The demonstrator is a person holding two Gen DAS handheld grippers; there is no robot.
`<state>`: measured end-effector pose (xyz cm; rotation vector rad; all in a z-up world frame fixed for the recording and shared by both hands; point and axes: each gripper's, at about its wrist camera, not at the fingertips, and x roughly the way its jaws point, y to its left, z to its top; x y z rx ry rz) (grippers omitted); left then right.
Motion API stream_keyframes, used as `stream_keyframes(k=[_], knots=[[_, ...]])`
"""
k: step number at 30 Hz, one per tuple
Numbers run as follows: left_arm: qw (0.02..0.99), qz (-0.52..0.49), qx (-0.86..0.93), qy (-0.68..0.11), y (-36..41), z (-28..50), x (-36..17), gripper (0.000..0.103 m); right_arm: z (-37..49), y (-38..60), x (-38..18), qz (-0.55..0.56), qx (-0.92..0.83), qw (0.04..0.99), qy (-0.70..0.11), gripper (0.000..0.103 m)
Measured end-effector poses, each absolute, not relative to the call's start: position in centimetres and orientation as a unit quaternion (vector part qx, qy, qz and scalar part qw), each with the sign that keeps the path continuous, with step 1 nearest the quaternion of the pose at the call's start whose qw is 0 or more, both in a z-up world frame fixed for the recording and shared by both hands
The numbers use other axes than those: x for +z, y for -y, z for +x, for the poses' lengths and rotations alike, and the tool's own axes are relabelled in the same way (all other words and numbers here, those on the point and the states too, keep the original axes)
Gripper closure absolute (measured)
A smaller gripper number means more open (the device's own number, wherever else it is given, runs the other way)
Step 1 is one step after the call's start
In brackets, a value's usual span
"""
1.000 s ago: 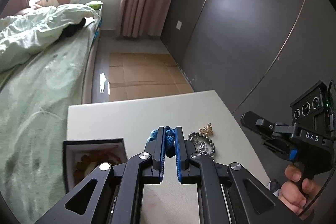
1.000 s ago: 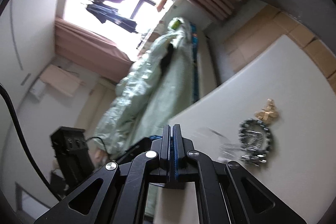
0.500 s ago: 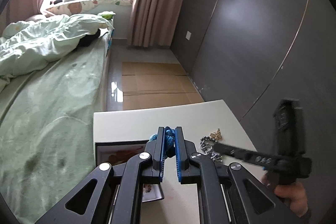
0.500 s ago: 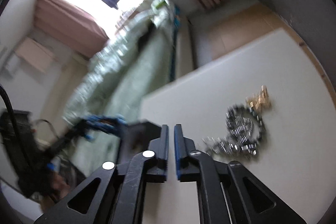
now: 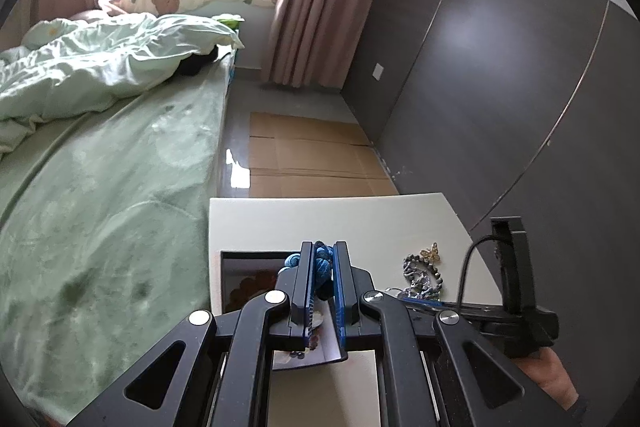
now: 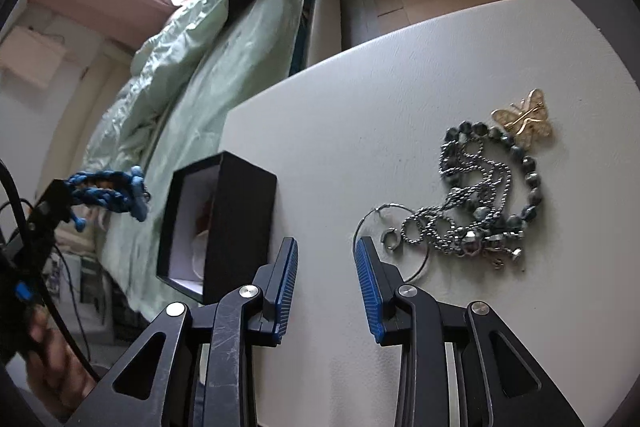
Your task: Organize jewelry
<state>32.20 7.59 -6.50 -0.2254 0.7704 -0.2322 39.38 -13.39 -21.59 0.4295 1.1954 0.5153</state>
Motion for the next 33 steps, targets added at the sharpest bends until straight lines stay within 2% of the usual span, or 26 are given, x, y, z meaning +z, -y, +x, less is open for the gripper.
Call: stream_keyframes(k=[17, 27, 33], knots=[[0.907, -0.118, -0.106, -0.39, -8.8, 32.2, -7.9, 0.094, 40.9, 14.0, -23.4, 0.238, 0.15, 0.773, -0.569, 0.07], [0.905, -0.13, -0.096, -0.393, -9.8, 32.5, -8.3, 0.094, 40.6, 12.0, -22.4, 0.166, 0.099, 0.8, -0.568, 0.072], [0.907, -0.147, -0.099, -0.383, -10.6, 32.1, -8.3, 0.094, 41.0, 12.2, -22.4, 0.151, 0.069, 0.795, -0.584, 0.088]])
